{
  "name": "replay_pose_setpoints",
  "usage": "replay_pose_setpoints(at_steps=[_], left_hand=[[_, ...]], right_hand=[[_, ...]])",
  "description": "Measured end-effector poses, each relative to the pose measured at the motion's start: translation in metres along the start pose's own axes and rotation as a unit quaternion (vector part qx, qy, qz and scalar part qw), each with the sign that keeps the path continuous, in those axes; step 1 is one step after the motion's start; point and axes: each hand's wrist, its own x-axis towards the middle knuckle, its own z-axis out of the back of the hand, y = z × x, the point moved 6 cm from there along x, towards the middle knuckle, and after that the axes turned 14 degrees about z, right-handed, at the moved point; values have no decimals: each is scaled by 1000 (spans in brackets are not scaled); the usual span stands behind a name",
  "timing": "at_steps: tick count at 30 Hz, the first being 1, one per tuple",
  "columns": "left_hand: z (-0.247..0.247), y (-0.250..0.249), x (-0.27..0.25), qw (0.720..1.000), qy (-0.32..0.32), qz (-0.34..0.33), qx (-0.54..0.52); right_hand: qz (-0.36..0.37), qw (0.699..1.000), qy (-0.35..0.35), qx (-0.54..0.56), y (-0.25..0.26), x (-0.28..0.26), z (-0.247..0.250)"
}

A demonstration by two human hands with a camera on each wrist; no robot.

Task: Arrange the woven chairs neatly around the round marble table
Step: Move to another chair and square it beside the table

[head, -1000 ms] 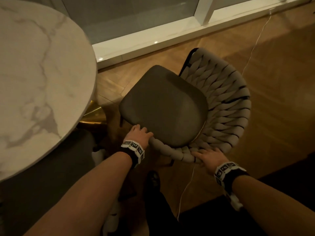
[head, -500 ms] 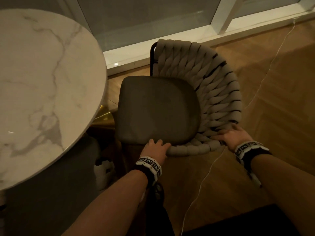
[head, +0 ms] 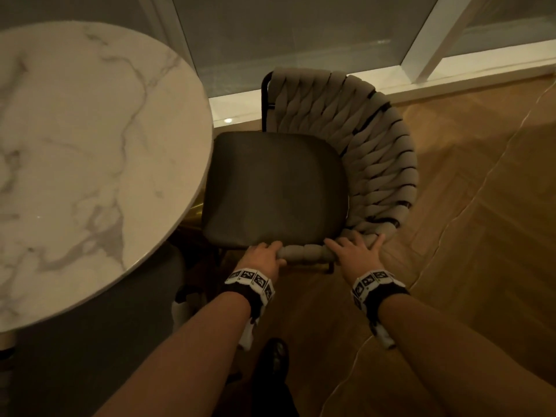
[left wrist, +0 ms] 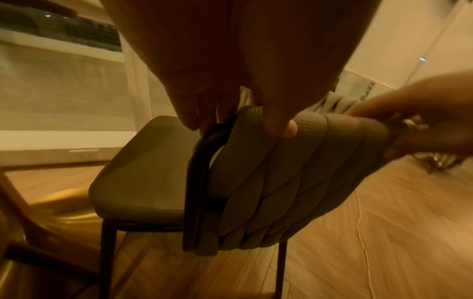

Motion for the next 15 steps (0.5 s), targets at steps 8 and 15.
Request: replay_pose_setpoints(at_steps=[8,15], left_hand=[[5,2,-3,1000,-4,5,-21],[14,15,4,999,1,23,-26]], right_hand=[[15,999,-10,-39,-7,11,-3],[58,995,-39,-71,-3,32,18]])
